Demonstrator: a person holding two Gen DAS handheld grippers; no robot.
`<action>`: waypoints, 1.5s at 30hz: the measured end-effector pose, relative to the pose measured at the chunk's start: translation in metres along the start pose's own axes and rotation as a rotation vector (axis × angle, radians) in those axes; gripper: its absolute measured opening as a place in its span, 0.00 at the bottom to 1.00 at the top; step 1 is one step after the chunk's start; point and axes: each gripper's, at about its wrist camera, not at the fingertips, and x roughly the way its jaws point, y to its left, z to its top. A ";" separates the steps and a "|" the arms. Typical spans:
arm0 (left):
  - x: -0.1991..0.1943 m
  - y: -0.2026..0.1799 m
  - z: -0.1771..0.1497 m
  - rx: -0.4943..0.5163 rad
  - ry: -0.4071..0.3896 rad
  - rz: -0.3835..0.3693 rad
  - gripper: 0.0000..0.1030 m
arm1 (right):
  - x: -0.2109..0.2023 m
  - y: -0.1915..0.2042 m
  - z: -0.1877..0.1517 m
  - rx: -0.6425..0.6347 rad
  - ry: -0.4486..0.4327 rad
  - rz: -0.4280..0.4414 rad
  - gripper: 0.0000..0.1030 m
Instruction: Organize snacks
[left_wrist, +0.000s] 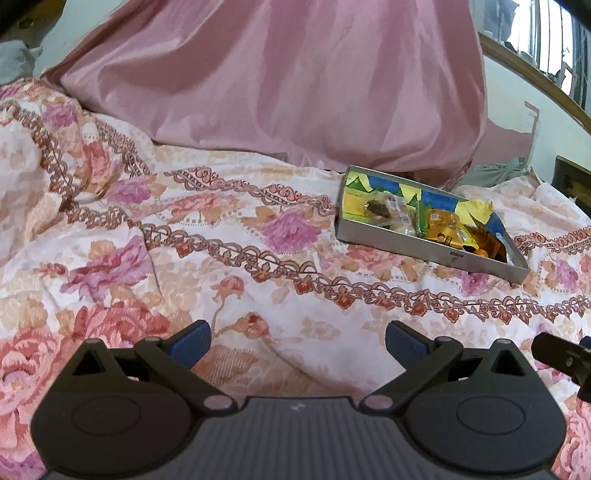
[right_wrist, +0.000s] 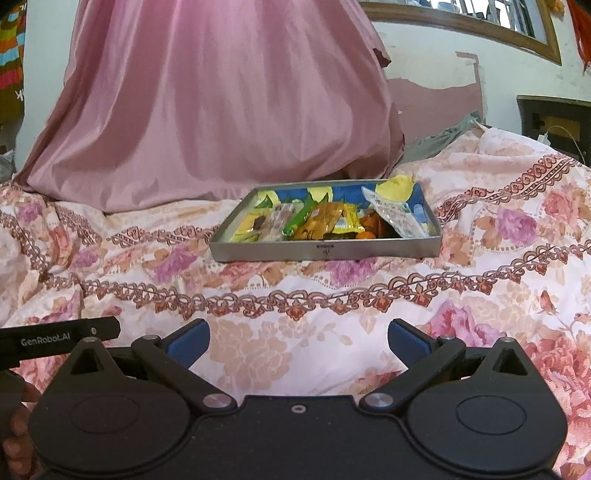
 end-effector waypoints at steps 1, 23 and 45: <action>0.000 0.001 -0.001 -0.004 0.002 0.002 0.99 | 0.001 0.000 0.000 -0.002 0.004 -0.001 0.99; 0.004 0.007 -0.002 -0.033 0.017 0.010 0.99 | 0.010 0.004 -0.003 -0.019 0.033 0.001 0.99; 0.004 0.008 -0.003 -0.038 0.020 0.014 0.99 | 0.011 0.005 -0.002 -0.018 0.035 0.001 0.99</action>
